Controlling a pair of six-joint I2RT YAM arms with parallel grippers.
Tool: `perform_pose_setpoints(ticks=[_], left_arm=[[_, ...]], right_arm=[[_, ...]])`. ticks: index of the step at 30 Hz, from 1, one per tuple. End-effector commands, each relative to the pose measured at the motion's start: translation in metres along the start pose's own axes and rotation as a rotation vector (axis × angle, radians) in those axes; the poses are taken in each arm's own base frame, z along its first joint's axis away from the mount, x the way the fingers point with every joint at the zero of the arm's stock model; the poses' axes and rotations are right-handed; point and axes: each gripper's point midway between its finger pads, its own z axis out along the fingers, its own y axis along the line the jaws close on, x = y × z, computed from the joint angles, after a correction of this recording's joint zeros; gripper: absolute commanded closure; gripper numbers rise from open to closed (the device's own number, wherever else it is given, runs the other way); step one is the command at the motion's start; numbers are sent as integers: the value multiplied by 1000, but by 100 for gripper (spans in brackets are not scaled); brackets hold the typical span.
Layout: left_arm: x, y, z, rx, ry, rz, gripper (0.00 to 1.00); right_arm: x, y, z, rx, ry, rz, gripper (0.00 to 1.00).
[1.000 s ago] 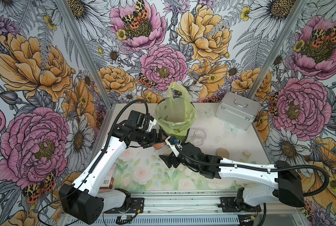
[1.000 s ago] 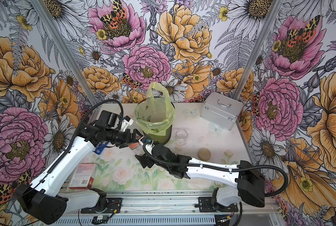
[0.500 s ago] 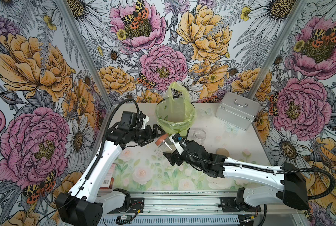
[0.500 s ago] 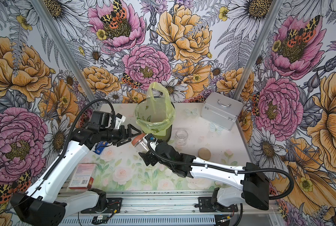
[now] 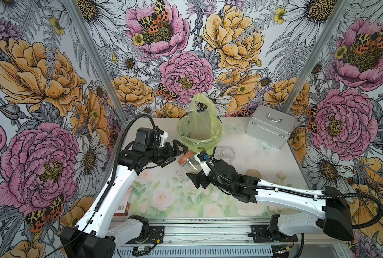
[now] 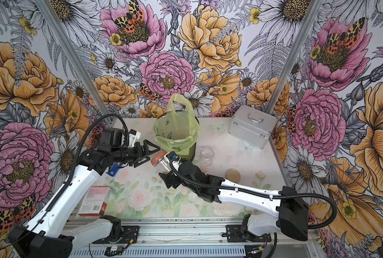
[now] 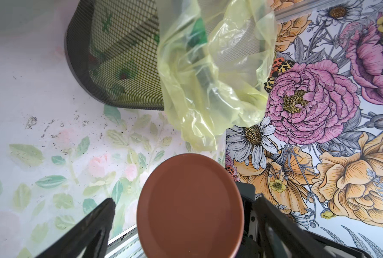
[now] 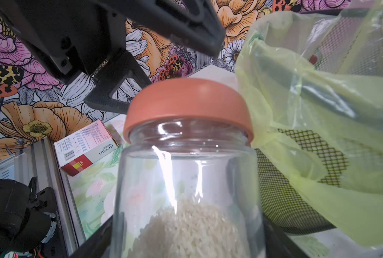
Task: Empty moldy rice from jars
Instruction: Pick up the jar from the center of the board.
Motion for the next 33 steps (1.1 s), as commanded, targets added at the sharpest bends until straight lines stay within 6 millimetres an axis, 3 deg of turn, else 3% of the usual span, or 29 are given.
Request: perform_pose_setpoints(ticks=[1, 9, 15, 26, 33], left_arm=[[-8, -13, -9, 92, -99, 69, 1], [-2, -35, -11, 310, -146, 226, 1], [-12, -45, -16, 401, -201, 256, 1], [-10, -69, -21, 497, -168, 259, 1], [1, -62, -14, 488, -130, 239, 1]], right_arm=[[-54, 3, -21, -25, -167, 45, 92], [-77, 10, -38, -67, -184, 65, 92], [-95, 16, -52, -102, -212, 65, 93], [-99, 13, -54, -83, -229, 45, 93], [-102, 13, -55, -85, -239, 40, 93]])
